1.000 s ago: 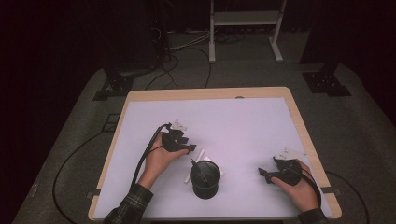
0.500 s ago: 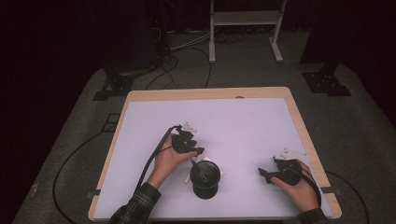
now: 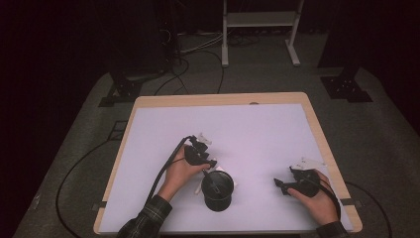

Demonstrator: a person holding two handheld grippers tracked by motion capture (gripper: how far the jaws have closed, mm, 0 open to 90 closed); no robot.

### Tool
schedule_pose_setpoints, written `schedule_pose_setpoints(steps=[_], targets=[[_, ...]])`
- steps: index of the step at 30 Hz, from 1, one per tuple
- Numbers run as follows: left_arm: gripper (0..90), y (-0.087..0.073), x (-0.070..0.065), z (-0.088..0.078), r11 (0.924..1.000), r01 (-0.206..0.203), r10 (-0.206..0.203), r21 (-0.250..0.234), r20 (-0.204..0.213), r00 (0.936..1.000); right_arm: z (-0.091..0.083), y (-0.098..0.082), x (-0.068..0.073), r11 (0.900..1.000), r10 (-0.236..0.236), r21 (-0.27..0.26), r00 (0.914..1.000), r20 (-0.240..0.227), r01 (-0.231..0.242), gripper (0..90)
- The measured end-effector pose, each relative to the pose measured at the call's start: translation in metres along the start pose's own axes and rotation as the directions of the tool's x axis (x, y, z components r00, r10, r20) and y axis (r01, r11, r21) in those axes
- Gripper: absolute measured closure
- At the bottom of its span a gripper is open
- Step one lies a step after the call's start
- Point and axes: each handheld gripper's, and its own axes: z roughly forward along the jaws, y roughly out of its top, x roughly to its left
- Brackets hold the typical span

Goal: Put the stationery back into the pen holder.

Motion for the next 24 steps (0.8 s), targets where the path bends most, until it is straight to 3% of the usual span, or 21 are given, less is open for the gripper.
schedule_pose_setpoints(steps=[16,24], targets=[[63.5,-0.0012,0.001,-0.001,0.9986,-0.052,0.052,0.014,-0.039,0.9979,0.0,0.0,0.0001,1.0,0.001,0.0,1.0,0.0,-0.001,19.4],[69.8,-0.0035,0.0036,-0.0012,0.9995,-0.03,0.03,-0.007,-0.04,0.9987,0.0,0.0,0.0,1.0,0.001,0.0,1.0,0.0,-0.001,19.4]])
